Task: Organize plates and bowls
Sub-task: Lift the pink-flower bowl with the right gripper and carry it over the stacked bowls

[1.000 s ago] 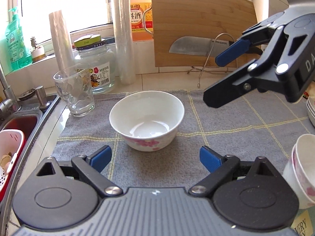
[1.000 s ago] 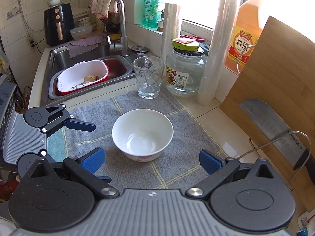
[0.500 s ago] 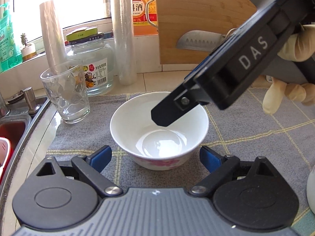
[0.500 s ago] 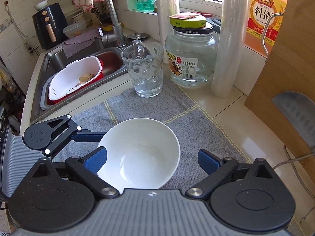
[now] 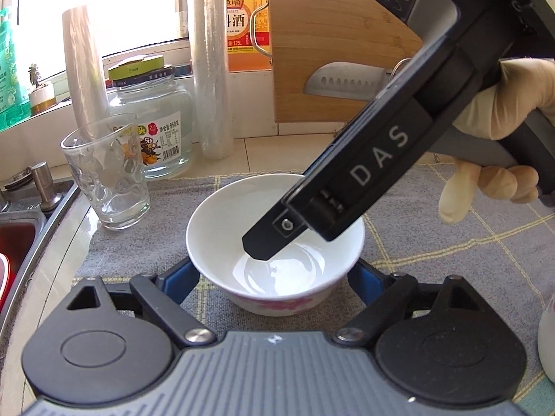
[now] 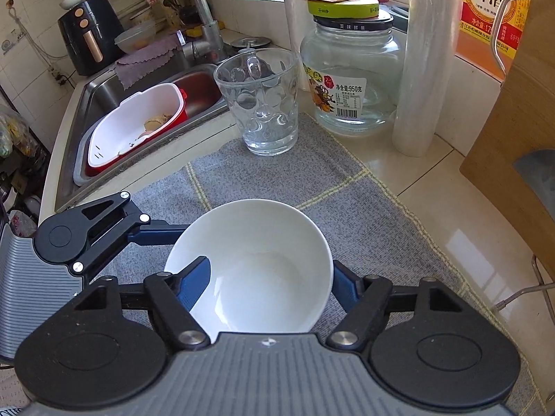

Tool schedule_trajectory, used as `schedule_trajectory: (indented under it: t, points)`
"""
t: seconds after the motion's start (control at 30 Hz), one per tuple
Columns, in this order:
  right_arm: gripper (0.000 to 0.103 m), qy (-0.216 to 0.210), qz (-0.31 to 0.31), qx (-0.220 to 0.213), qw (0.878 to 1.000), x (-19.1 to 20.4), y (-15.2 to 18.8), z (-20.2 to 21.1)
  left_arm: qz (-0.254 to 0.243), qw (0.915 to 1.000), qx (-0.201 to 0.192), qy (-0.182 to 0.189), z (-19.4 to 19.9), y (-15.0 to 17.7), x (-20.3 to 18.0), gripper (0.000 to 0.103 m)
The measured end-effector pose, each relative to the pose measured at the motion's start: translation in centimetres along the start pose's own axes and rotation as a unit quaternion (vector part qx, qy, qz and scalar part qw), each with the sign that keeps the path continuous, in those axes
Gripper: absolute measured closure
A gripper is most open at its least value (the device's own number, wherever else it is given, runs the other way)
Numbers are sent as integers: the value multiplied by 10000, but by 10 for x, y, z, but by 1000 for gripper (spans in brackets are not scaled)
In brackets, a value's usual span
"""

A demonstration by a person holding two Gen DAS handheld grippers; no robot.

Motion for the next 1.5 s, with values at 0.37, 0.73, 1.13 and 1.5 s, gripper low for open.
schedule_trajectory:
  t: [0.37, 0.73, 1.13, 1.5]
  points:
    - [24, -193, -260, -70, 9995, 1, 1, 11, -154, 9998, 114, -37, 5, -1, -4, 12]
    - [24, -374, -422, -147, 9983, 13, 15, 48, -283, 9994, 195, -19, 38, -10, -26, 12]
    - [24, -463, -379, -308, 9977, 35, 48, 103, -335, 9994, 95, -30, 86, -12, -64, 12]
    - [23, -492, -385, -449, 9970, 51, 92, 149, -243, 9996, 58, 123, 126, -5, -103, 12]
Point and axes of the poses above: each gripper's, at about its wrist camera, not at the fingertips, and z roughly against the way its jaws point, x to its left, y to its underside, the point moved 9 cm from there along -z, roughly the way its jaws point, and after that the axes turned 3 degrees about -z, right-handed, at the moved point
